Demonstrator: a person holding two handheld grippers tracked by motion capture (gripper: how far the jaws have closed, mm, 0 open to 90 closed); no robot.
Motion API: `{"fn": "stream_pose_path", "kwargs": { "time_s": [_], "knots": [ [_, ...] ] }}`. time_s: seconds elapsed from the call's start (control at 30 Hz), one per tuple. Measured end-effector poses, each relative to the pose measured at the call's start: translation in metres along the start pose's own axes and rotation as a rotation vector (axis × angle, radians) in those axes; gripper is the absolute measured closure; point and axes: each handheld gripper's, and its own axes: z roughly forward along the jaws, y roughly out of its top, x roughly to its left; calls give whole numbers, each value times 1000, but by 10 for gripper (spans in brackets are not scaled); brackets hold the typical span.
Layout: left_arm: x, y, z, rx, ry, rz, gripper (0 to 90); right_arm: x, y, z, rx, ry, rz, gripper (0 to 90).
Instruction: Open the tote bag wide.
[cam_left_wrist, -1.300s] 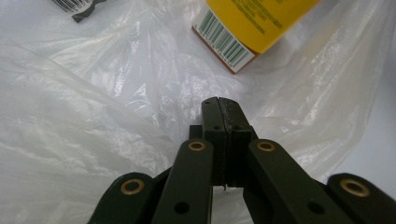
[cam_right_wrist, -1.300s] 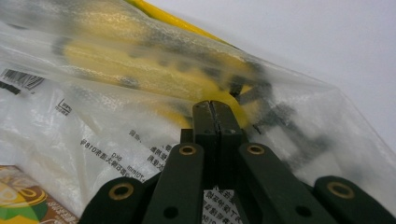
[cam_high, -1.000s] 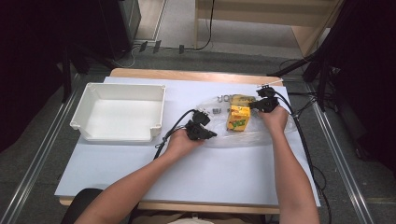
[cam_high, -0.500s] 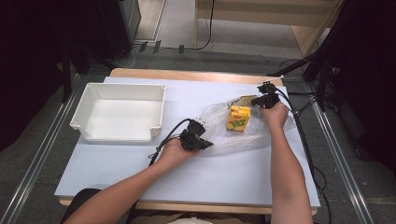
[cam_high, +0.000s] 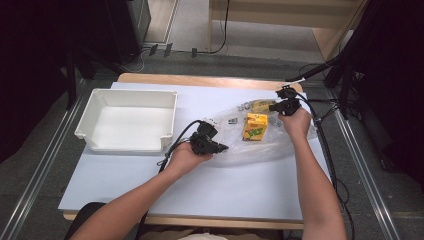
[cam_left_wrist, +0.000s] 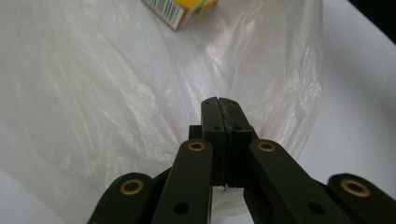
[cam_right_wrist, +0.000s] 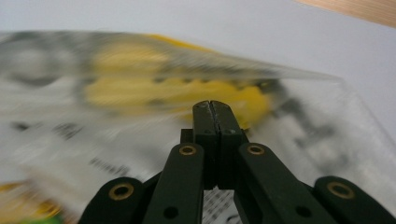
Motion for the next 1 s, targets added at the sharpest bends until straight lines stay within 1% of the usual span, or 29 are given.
{"fn": "stream_pose_path", "kwargs": {
  "time_s": [0.03,0.1,0.13,0.17,0.2,0.23,0.3,0.37,0.47,0.5,0.53,0.6,0.63,0.7,0.77,0.8,0.87,0.9,0.97,1.0],
  "knots": [
    [-1,6,-4,-7,2,5,900,8,-3,-11,-19,25,-29,900],
    [-2,15,-9,-12,2,15,900,16,-6,-21,-32,47,-54,900],
    [-2,15,-9,-12,2,15,900,16,-6,-21,-32,47,-54,900],
    [-3,18,-11,-15,0,22,900,20,-8,-28,-43,60,-72,900],
    [-4,22,-14,-18,1,30,900,23,-9,-33,-46,72,-76,900],
    [-5,26,-16,-20,2,39,900,30,-12,-43,-66,94,-84,900],
    [-6,29,-19,-28,4,46,900,31,-12,-46,-74,97,-88,900],
    [-6,33,-22,-30,7,55,900,35,-14,-52,-80,112,-87,900],
    [-4,42,-26,-35,16,63,900,41,-20,-61,-78,123,-104,900],
    [-2,45,-27,-42,18,60,900,42,-21,-62,-72,124,-105,900],
    [-2,45,-27,-42,18,60,900,42,-21,-62,-72,124,-105,900],
    [0,51,-27,-39,25,61,900,43,-25,-64,-62,123,-111,900],
    [1,55,-27,-40,24,59,900,43,-26,-64,-58,125,-106,900],
    [4,65,-27,-35,31,63,900,42,-30,-65,-58,139,-91,900],
    [7,75,-26,-34,15,50,900,41,-33,-66,-55,146,-86,900],
    [8,81,-25,-37,11,46,900,41,-34,-67,-56,144,-90,900],
    [10,91,-24,-41,28,61,900,41,-37,-68,-59,147,-84,900],
    [11,95,-23,-41,32,64,900,40,-39,-68,-60,149,-89,900],
    [16,102,-21,-40,20,54,900,41,-42,-69,-51,152,-88,900],
    [20,108,-20,-39,-6,38,900,42,-44,-69,-48,156,-96,900]
  ]
}}
